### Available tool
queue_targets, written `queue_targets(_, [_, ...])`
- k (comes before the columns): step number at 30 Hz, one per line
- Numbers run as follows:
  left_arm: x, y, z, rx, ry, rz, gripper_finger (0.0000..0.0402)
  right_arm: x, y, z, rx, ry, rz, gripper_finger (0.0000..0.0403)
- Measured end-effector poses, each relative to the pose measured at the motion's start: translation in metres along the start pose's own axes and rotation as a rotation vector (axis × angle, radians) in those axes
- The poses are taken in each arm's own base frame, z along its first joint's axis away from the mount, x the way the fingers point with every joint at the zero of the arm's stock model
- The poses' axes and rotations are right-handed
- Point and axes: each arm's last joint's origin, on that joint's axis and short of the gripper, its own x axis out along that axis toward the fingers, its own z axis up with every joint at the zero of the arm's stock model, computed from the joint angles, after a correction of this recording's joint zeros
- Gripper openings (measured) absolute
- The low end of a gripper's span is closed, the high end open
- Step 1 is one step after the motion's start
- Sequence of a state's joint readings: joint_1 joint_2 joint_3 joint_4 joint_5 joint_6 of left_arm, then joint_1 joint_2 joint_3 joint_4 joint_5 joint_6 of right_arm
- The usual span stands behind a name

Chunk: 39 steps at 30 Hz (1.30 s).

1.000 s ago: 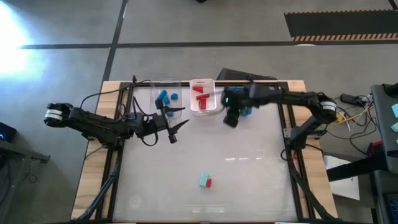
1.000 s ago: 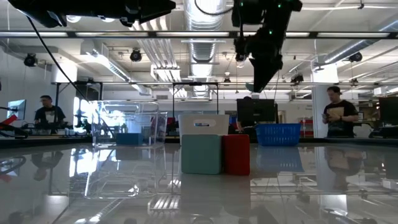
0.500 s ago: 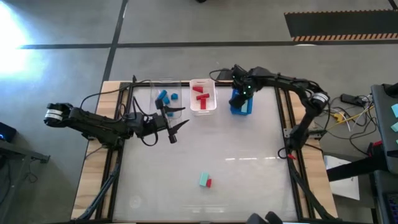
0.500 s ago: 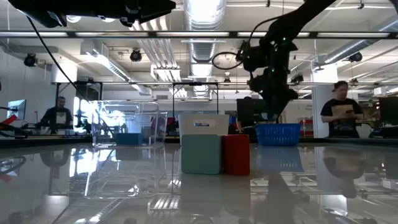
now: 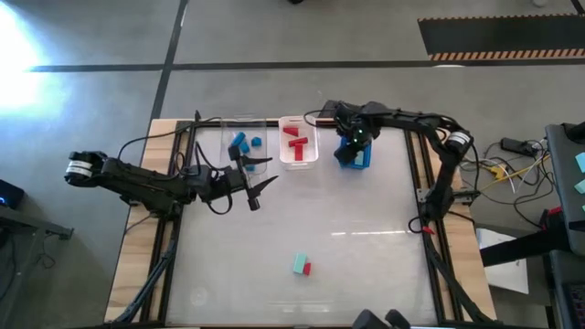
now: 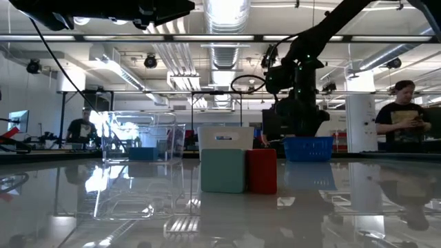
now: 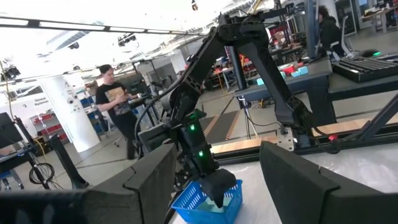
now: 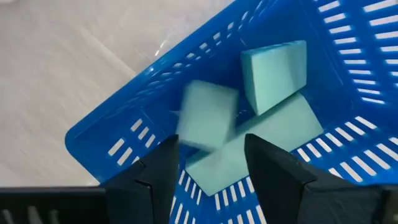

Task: Sort & place blocks by color
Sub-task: Put the light blue block into the blue bin

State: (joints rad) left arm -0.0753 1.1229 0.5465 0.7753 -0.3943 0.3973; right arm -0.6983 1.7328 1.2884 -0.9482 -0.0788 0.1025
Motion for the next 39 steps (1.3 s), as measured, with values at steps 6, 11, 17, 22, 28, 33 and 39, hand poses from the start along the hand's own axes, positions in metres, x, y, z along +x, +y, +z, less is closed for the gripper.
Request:
queue_targets(6, [0.000, 0.000, 0.000, 0.000, 0.000, 0.000, 0.0215, -0.015, 0.001, -0.003, 0.014, -0.046, 0.005, 0.0190])
queue_targets(11, [0.000, 0.000, 0.000, 0.000, 0.001, 0.000, 0.0215, -0.040, 0.011, -0.012, 0.040, -0.117, 0.019, 0.0184])
queue_targets(17, [0.000, 0.000, -0.001, 0.002, 0.008, -0.003, 0.0215, -0.073, 0.051, -0.033, -0.028, -0.231, 0.067, 0.0170])
queue_targets(22, [0.000, -0.001, -0.001, 0.001, 0.007, -0.005, 0.0215, -0.092, 0.099, -0.059, -0.148, -0.334, 0.048, 0.0164])
queue_targets(28, [-0.001, -0.002, 0.000, 0.000, 0.004, -0.013, 0.0215, -0.096, 0.157, -0.098, -0.292, -0.463, 0.065, 0.0164])
queue_targets(33, [-0.002, -0.004, 0.001, -0.007, 0.001, -0.021, 0.0215, -0.083, 0.198, -0.132, -0.407, -0.561, 0.117, 0.0162])
queue_targets(39, [-0.003, -0.009, 0.002, -0.142, 0.000, -0.043, 0.0215, -0.050, 0.234, -0.176, -0.599, -0.753, 0.205, 0.0162])
